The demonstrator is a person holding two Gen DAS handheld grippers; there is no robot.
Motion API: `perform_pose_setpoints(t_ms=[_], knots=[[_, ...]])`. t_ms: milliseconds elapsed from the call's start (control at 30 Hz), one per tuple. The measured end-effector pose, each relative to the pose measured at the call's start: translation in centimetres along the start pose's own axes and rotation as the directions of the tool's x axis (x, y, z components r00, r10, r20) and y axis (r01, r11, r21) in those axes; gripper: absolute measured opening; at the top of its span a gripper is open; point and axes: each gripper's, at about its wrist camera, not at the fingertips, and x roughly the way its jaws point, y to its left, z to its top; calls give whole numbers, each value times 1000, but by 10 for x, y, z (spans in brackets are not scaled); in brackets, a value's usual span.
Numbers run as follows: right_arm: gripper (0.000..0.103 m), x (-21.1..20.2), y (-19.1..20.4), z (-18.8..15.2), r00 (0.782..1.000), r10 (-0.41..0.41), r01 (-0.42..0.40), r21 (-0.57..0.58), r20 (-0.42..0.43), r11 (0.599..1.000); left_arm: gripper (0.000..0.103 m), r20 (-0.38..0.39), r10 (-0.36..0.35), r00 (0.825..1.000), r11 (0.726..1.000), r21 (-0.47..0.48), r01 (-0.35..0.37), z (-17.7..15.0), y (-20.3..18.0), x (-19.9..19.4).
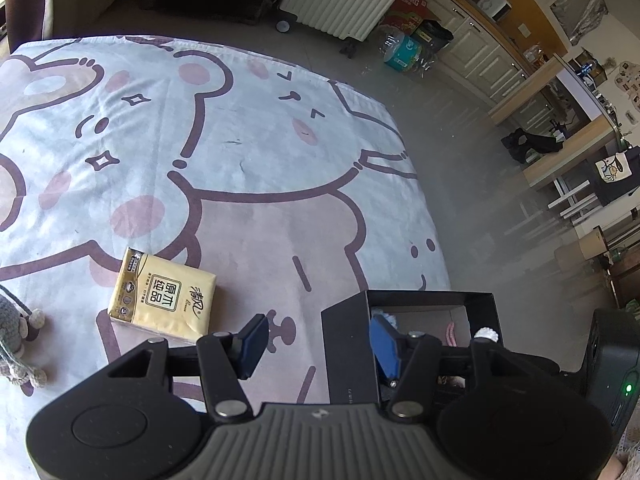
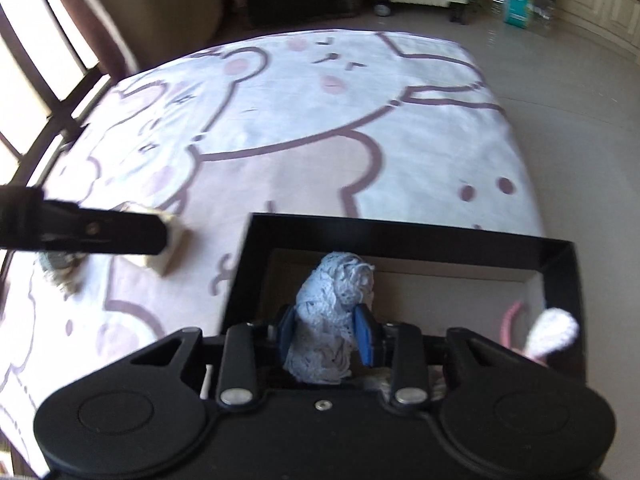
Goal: Organize objects
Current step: 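Open both grippers to release the roll and clip inside the box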
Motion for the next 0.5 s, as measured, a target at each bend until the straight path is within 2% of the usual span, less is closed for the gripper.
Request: perform_pose_setpoints(t_ms=[67, 167, 233, 300, 400, 500], knots=[[34, 2, 8, 1, 1000, 30, -31, -30, -7, 999, 57, 0, 0, 1000, 1000, -1, 0, 0, 1, 0], [36, 3, 10, 0, 1000, 28, -28, -15, -15, 999, 57, -1, 0, 1000, 1000, 0, 0, 0, 1, 0], [46, 2, 3, -1, 1000, 23, -23, 48, -11, 999, 57, -3, -1, 1000, 1000, 3, 1, 0, 2, -1], [51, -3, -3, -2, 1000, 20, -20, 103, 3, 994, 57, -4, 1, 1000, 1000, 8, -1, 0, 1, -1], [53, -12, -12, -3, 999, 25, -29, 183, 24, 983, 57, -5, 12, 1000, 1000, 26, -12, -2, -3, -3], [56, -22, -19, -4, 999, -8, -2, 259, 35, 966, 57, -3, 39, 999, 997, 71, -38, -3, -10, -5]])
